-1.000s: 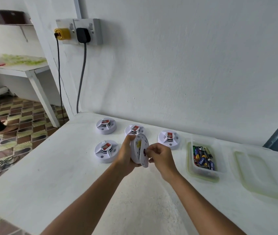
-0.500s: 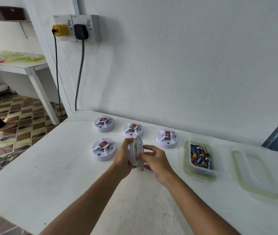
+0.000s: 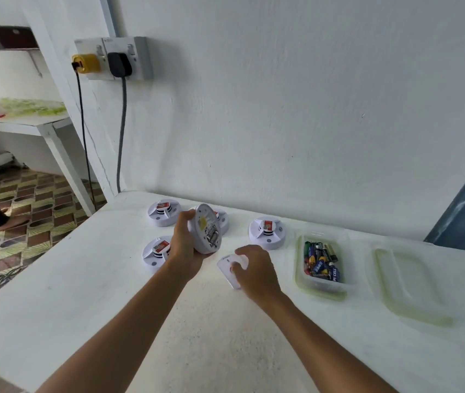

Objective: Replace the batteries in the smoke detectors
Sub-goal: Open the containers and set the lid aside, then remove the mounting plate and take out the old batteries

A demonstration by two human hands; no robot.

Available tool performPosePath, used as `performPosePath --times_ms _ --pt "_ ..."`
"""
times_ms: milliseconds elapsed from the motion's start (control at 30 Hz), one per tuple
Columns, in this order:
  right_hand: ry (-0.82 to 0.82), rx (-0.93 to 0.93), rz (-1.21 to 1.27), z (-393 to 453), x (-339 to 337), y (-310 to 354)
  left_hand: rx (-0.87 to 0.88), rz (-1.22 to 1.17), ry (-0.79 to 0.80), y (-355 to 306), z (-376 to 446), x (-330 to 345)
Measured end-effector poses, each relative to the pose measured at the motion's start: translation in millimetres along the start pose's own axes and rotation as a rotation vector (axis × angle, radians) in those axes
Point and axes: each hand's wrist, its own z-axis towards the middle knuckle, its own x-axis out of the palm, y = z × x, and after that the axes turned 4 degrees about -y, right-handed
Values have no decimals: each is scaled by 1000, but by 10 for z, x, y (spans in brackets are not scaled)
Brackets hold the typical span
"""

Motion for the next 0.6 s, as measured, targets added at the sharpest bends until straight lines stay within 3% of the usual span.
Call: performPosePath --times_ms 67,133,400,600 --pt "-92 36 301 -46 -242 3 -8 -28 67 40 -121 227" --pt "-174 19 440 -89 -556 -59 -25 -52 143 146 -275 537" --pt "-151 99 551 -297 -1974 -1088 -81 -95 388 1023 -923 1967" --pt "-75 169 634 -416 -2603 -1719 -64 -47 360 1496 -1200 2640"
